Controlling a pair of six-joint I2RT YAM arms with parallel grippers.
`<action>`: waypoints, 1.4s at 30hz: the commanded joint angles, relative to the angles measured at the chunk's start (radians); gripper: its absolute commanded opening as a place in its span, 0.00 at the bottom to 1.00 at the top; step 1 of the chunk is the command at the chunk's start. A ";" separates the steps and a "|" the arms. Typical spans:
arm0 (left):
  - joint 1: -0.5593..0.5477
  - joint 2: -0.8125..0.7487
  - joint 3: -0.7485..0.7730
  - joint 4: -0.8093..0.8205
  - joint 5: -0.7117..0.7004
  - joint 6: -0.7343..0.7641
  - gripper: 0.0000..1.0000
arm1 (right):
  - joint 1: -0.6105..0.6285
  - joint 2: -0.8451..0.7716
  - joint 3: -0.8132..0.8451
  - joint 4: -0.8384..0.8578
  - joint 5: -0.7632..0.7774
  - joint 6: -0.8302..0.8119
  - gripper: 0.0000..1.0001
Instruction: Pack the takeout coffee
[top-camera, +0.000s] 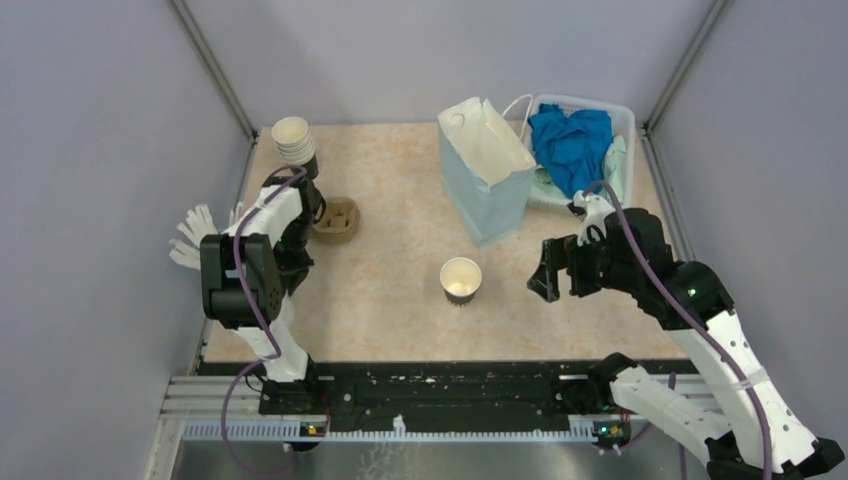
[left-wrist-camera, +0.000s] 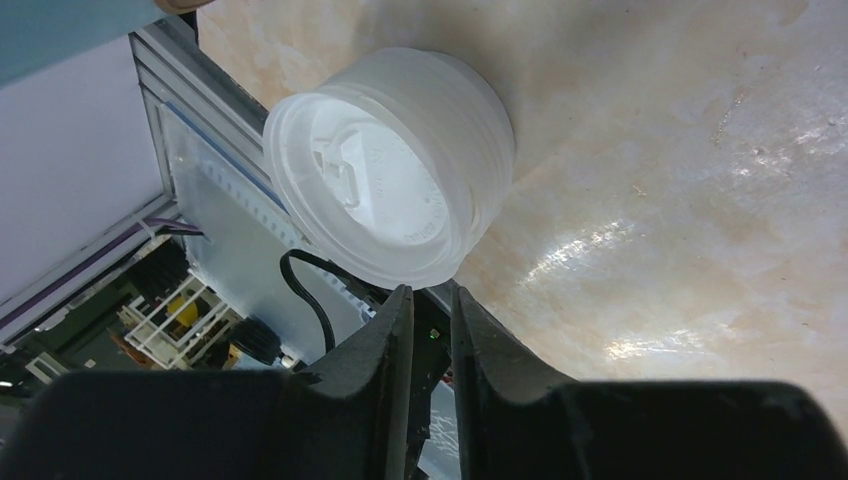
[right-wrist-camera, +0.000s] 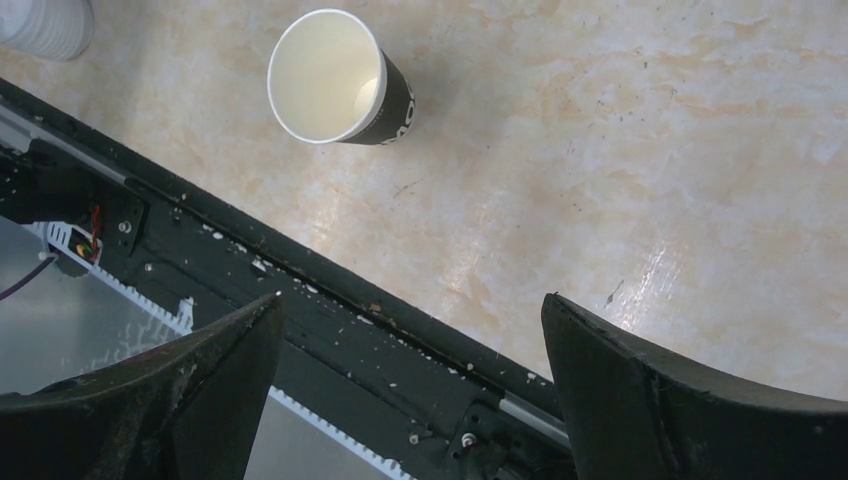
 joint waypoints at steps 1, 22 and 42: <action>0.010 0.003 -0.008 0.010 0.036 0.014 0.27 | 0.013 -0.016 -0.005 0.016 0.013 -0.013 0.99; 0.098 -0.021 -0.022 0.053 0.060 0.057 0.23 | 0.014 -0.018 -0.005 0.016 0.022 -0.014 0.99; 0.098 -0.006 -0.043 0.079 0.084 0.084 0.22 | 0.019 -0.006 -0.002 0.022 0.032 -0.017 0.99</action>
